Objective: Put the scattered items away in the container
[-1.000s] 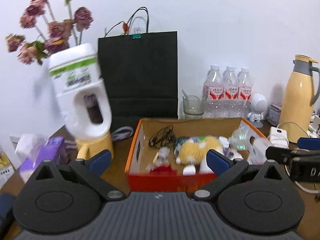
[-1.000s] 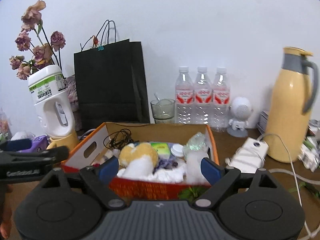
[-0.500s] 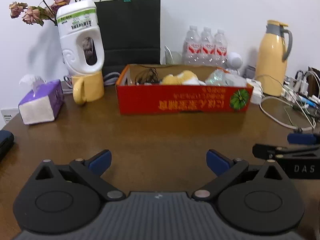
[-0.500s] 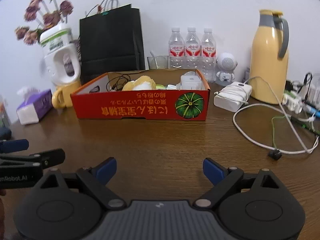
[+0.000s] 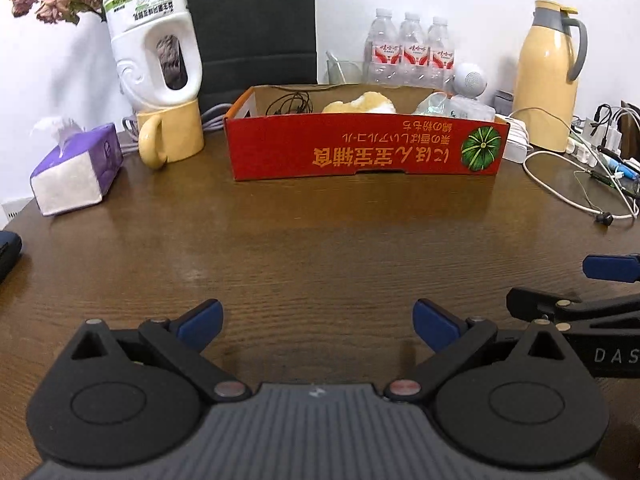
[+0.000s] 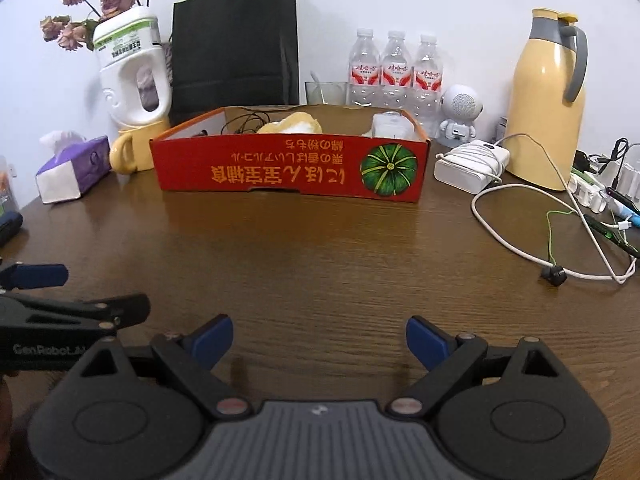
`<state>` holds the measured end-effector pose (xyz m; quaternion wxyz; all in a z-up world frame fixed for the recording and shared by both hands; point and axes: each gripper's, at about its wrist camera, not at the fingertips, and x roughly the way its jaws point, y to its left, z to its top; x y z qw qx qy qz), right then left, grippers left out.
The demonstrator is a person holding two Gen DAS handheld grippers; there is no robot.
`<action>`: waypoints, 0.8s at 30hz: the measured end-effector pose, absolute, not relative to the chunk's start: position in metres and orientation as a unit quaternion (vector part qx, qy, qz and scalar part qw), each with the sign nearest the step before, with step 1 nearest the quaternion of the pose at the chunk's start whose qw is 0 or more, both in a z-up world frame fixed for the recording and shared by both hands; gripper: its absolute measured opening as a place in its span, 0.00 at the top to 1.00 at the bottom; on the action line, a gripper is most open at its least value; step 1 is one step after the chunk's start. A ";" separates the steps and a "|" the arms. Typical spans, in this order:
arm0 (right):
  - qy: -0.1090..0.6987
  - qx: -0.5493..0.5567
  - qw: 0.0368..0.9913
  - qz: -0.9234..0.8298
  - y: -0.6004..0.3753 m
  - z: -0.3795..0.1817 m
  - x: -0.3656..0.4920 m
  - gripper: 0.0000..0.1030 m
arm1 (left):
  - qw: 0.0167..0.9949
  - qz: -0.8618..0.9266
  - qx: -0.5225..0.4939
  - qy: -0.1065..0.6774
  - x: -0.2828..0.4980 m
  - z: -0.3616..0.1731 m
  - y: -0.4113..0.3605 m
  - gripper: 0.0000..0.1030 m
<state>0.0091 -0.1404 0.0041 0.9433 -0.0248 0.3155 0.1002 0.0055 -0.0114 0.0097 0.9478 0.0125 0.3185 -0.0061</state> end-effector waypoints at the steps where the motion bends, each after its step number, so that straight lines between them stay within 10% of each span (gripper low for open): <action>1: 0.316 -0.023 0.943 0.099 -0.141 0.004 0.010 0.09 | 0.948 -0.007 0.011 0.319 0.005 0.009 -0.011 0.00; 24: 0.344 -0.016 0.936 0.069 -0.144 -0.004 0.019 0.00 | 0.940 -0.001 0.006 0.342 0.007 0.003 -0.013 0.00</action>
